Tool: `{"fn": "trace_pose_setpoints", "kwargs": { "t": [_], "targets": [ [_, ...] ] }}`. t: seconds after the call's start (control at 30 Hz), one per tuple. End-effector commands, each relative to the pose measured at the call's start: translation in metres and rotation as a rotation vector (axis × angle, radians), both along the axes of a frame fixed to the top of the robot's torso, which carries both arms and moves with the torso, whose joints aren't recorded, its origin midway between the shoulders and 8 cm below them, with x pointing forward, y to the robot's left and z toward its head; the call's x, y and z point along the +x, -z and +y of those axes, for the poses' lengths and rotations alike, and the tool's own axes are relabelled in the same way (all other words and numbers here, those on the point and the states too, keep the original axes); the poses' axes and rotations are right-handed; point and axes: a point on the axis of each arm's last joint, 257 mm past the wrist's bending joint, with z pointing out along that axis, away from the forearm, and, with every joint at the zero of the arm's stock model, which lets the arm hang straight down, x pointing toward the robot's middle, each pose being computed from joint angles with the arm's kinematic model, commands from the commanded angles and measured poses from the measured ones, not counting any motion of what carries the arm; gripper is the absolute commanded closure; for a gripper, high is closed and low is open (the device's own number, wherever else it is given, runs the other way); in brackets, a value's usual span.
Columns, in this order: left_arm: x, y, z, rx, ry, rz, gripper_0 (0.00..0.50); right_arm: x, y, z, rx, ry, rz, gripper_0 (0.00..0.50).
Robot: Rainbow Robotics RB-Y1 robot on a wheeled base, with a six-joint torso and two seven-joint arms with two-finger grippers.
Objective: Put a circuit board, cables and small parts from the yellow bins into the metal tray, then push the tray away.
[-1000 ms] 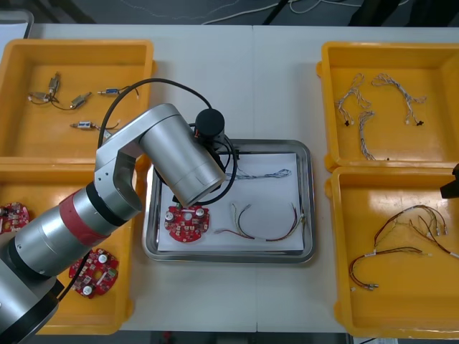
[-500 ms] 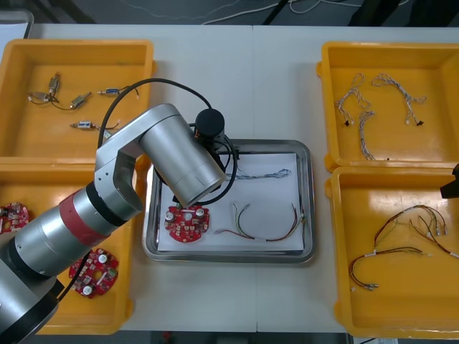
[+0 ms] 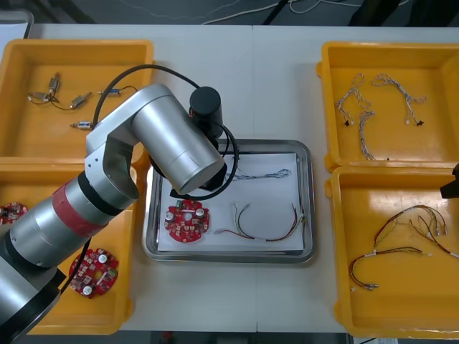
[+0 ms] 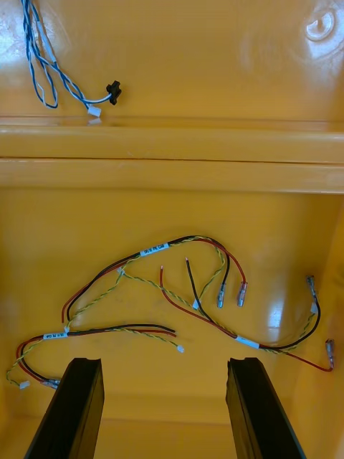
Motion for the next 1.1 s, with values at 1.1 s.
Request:
{"fn": "trace_pose_setpoints", "kwargs": {
  "t": [1.1],
  "targets": [
    [-0.010,-0.131,0.172,-0.042,-0.200,-0.008,0.000,-0.003,-0.004,-0.005,-0.003,0.010,-0.005,0.000]
  ]
}}
